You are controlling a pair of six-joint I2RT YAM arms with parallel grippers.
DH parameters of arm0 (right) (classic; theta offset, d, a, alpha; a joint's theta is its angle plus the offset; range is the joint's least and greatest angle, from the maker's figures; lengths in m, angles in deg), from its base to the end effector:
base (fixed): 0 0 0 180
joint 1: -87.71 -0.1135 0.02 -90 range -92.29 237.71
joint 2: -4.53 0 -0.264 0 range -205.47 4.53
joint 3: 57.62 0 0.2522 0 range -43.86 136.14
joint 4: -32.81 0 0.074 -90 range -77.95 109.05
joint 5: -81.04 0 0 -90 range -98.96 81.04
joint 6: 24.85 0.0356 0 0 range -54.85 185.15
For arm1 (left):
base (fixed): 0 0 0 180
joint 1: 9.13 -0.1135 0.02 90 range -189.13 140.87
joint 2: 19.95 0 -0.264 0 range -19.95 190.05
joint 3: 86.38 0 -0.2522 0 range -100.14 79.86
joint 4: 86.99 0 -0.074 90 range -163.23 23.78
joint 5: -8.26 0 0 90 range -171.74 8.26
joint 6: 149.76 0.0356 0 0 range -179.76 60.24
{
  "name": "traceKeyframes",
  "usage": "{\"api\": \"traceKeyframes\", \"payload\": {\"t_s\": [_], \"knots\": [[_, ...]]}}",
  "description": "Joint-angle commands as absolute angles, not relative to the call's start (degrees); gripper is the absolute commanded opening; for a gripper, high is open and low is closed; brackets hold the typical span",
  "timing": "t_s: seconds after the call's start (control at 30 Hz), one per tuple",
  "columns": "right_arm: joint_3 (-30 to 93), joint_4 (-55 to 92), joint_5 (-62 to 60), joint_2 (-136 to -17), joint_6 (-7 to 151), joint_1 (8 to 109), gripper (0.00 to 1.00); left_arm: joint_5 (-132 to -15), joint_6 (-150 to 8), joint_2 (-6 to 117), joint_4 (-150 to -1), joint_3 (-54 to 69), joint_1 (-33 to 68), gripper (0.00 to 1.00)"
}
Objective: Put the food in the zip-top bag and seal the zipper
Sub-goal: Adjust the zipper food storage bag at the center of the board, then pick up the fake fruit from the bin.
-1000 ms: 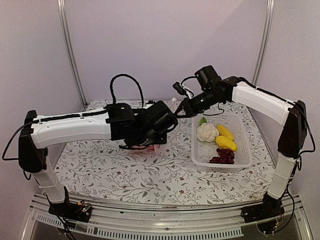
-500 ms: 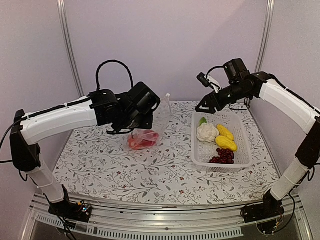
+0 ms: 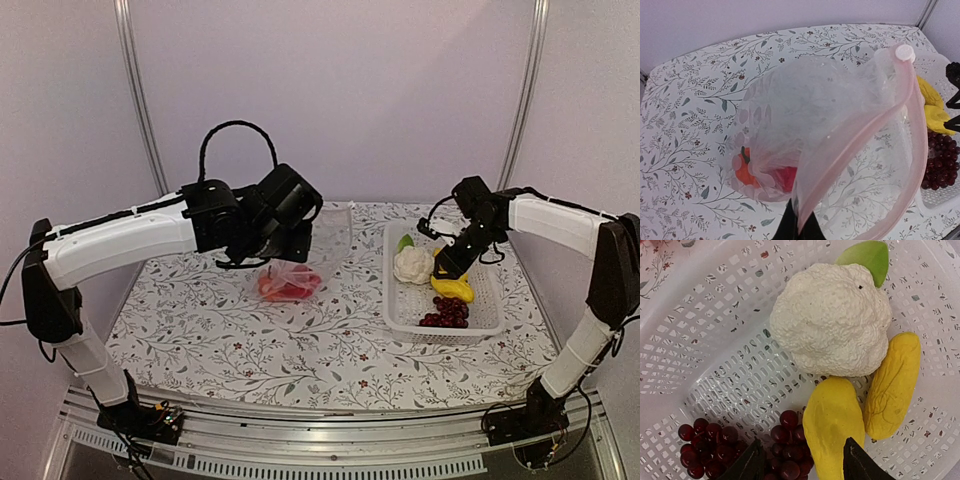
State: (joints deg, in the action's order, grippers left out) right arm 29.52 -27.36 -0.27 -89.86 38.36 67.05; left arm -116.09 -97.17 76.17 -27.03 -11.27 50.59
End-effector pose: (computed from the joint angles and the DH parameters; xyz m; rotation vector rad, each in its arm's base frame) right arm 0.3090 0.1223 0.2441 -1.1384 2.4872 0.1783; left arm 0.2000 -0.3027 0.3339 0.1958 2.2648 -0.1346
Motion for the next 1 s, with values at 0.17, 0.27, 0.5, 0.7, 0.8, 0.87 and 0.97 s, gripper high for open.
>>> {"api": "traceKeyframes", "payload": {"t_s": [0.17,0.27,0.5,0.7,0.8,0.87,0.97], "knots": [[27.8,-22.7,-13.3,-96.5,37.9,67.2,0.58,-114.3,-96.6,77.2,-26.6,-12.0,50.0,0.0],[27.9,-22.6,-14.4,-99.2,38.5,67.2,0.6,-114.2,-96.8,77.2,-26.6,-12.1,50.0,0.0],[27.9,-22.3,-15.6,-102.9,40.5,67.2,0.5,-114.0,-97.0,77.5,-26.6,-12.0,49.8,0.0],[30.0,-23.2,-14.0,-97.9,41.7,67.2,0.28,-113.7,-96.9,77.8,-26.6,-12.3,49.7,0.0],[32.7,-24.7,-10.4,-94.0,42.3,67.2,0.23,-113.6,-97.1,78.0,-26.7,-12.3,49.7,0.0],[34.8,-25.8,-5.1,-91.9,42.8,67.1,0.21,-113.3,-97.4,78.2,-26.7,-12.3,49.7,0.0],[37.6,-25.9,4.9,-88.7,43.2,67.2,0.19,-112.6,-97.6,78.2,-27.3,-12.2,49.6,0.0]]}}
